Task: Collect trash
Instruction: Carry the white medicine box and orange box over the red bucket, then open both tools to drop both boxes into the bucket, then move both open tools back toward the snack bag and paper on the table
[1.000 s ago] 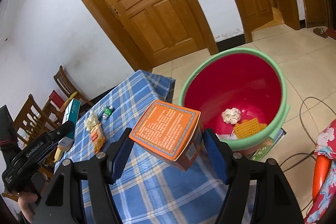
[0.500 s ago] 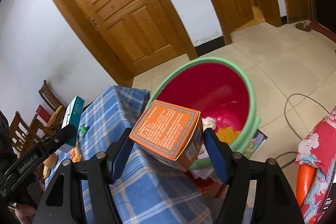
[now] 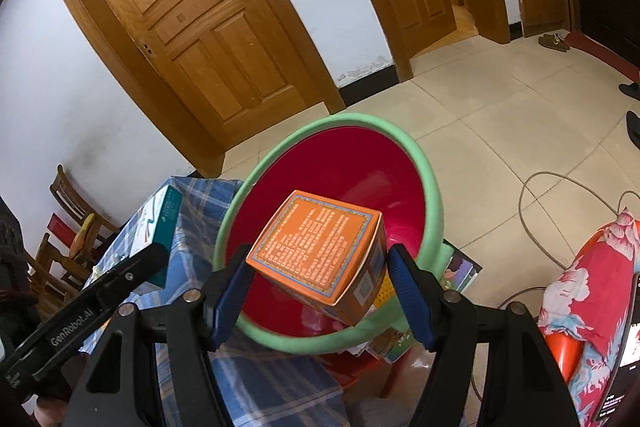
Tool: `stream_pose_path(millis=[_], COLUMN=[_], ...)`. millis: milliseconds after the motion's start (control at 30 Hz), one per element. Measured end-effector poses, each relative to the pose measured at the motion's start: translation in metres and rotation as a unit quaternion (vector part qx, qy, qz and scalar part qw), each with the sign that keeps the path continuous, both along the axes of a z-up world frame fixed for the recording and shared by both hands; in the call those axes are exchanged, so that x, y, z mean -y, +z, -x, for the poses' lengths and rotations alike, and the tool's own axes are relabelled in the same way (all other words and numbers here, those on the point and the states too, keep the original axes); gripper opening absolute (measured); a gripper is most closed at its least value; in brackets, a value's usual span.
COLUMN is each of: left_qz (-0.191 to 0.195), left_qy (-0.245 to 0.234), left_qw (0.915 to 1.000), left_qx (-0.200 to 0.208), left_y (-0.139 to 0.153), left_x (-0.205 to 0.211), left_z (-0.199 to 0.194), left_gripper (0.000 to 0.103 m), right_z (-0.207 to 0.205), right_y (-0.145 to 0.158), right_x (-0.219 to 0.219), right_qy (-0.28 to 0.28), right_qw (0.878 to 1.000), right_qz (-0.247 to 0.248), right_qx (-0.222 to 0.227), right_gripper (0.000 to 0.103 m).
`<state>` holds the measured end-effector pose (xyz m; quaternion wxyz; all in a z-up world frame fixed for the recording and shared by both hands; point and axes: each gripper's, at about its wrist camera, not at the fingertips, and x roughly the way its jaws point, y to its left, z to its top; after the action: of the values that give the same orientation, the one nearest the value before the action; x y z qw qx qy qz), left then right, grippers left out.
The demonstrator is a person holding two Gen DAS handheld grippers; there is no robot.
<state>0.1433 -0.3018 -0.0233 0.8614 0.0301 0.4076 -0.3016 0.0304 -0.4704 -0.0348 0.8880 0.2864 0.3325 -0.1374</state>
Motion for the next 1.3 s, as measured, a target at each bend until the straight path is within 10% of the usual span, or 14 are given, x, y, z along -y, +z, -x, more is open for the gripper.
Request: stream_pose_path(millis=[1300], left_qz=[0.006], left_qy=[0.056], left_qw=[0.9984], left_qx=[0.008], left_y=[0.021], left_x=[-0.048], left_z=[0.011], left_gripper=[0.057], right_z=[0.006], right_y=[0.019], right_x=[-0.018], right_qy=[0.005], right_qw=[0.999], right_qz=[0.013], right_qx=[0.032], right_gripper=[0.083])
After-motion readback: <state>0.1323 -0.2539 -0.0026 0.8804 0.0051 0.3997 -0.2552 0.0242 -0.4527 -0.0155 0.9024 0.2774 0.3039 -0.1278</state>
